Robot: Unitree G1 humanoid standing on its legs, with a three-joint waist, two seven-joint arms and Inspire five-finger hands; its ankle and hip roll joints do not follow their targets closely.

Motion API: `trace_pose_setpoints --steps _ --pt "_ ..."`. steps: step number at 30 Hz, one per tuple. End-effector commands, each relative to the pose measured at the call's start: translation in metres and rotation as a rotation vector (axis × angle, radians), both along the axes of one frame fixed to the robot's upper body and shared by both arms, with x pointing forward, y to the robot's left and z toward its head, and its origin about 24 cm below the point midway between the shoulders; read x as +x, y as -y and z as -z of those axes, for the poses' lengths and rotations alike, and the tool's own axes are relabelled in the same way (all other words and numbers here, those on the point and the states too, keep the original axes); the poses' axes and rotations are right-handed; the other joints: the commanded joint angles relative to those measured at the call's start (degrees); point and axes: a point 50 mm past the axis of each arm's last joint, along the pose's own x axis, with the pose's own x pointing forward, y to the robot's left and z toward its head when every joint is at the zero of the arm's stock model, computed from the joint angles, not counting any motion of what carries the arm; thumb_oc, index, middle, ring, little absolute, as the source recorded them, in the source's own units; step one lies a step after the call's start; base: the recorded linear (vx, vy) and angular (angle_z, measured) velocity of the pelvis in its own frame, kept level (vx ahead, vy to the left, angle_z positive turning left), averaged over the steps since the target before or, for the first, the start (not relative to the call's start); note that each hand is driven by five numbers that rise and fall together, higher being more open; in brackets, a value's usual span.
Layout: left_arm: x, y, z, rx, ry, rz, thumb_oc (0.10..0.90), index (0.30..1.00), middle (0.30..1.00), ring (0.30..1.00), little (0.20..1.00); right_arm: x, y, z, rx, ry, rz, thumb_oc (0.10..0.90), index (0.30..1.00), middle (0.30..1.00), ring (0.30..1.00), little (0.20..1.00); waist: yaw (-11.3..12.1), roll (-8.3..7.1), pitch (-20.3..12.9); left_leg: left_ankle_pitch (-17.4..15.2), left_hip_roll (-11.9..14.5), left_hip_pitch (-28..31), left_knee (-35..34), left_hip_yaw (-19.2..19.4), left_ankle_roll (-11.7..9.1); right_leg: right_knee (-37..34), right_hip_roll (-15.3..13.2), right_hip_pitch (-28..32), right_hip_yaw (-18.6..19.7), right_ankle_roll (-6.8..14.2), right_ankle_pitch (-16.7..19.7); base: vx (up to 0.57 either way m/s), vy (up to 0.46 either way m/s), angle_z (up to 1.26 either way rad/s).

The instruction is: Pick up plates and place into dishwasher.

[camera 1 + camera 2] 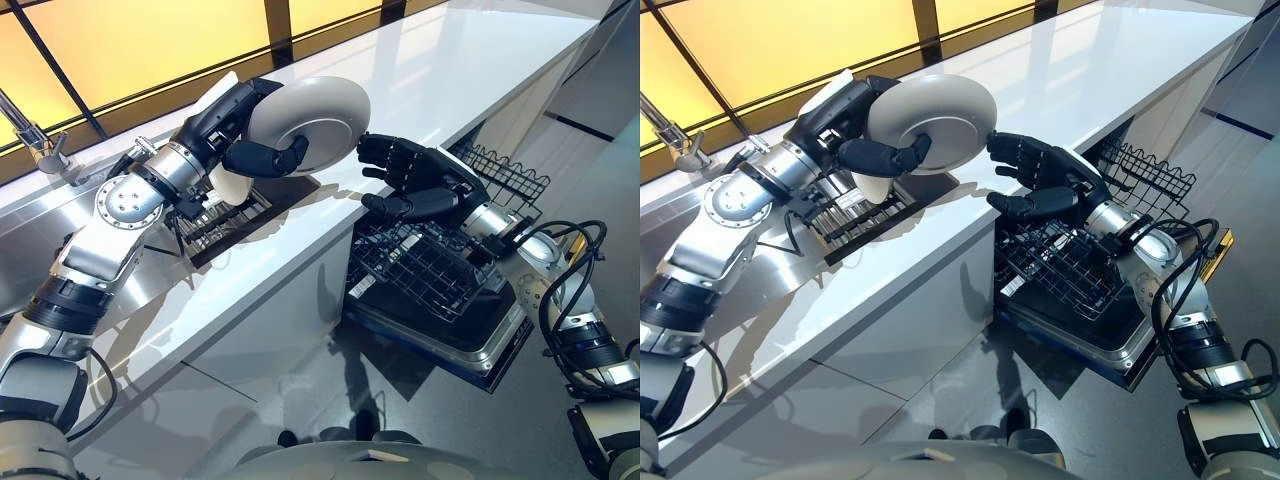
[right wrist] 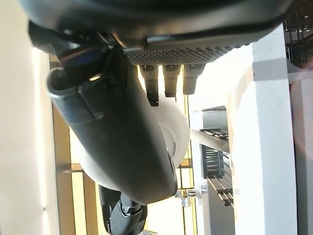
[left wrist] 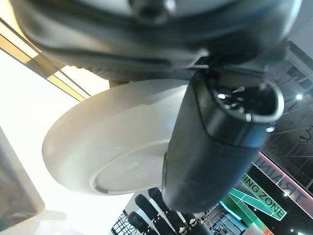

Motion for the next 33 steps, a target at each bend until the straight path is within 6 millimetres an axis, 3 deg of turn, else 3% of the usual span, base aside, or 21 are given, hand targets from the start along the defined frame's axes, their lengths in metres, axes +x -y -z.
trace_pose_setpoints --steps 1,6,15,21,33 --pt "-0.01 -0.011 -0.058 -0.057 0.284 0.0 0.1 0.3 0.3 0.3 0.2 0.012 0.012 -0.058 -0.039 0.244 0.112 0.8 0.9 0.9 0.9 0.9 0.66 -1.33 -5.85 -1.05 -1.29 -1.4 0.11 -3.3 -0.11 0.51 -2.33 2.61 -3.02 3.85 0.18 0.0 0.0 0.0" --pt "-0.013 -0.023 -0.068 -0.048 0.336 -0.065 0.1 0.3 0.3 0.3 0.2 0.017 0.045 -0.058 -0.093 0.219 0.29 0.8 0.9 0.9 0.9 0.9 0.73 -1.06 -5.7 -1.69 -1.33 -1.13 0.11 -3.69 -0.22 0.51 -2.21 3.02 -3.24 3.86 -0.47 0.0 0.0 0.0" --pt "-0.017 -0.032 -0.072 -0.031 0.376 -0.093 0.1 0.3 0.3 0.3 0.2 0.016 0.055 -0.057 -0.095 0.202 0.309 0.8 0.9 0.9 0.9 0.9 1.23 -1.11 -5.8 -1.19 -1.59 -1.31 0.11 -4.18 -0.2 0.51 -2.3 3.08 -3.65 3.72 -0.19 -0.01 0.001 0.0" --pt "-0.016 -0.03 -0.07 -0.043 0.343 -0.061 0.1 0.3 0.3 0.3 0.2 0.016 0.047 -0.06 -0.061 0.225 0.273 0.8 0.9 0.9 0.9 0.9 1.4 -1.03 -5.68 -1.24 -1.65 -1.24 0.11 -4.4 -0.1 0.51 -2.33 3.21 -3.76 3.65 -0.27 0.0 0.0 0.0" --pt "-0.01 0.003 -0.047 -0.062 0.184 0.136 0.1 0.3 0.3 0.3 0.2 0.015 0.011 -0.081 0.033 0.34 0.136 0.8 0.9 0.9 0.9 0.9 1.01 -1.21 -5.69 -1.51 -1.72 -0.98 0.11 -4.36 0.22 0.51 -2.07 3.19 -3.06 3.59 -0.24 0.0 0.0 0.0"
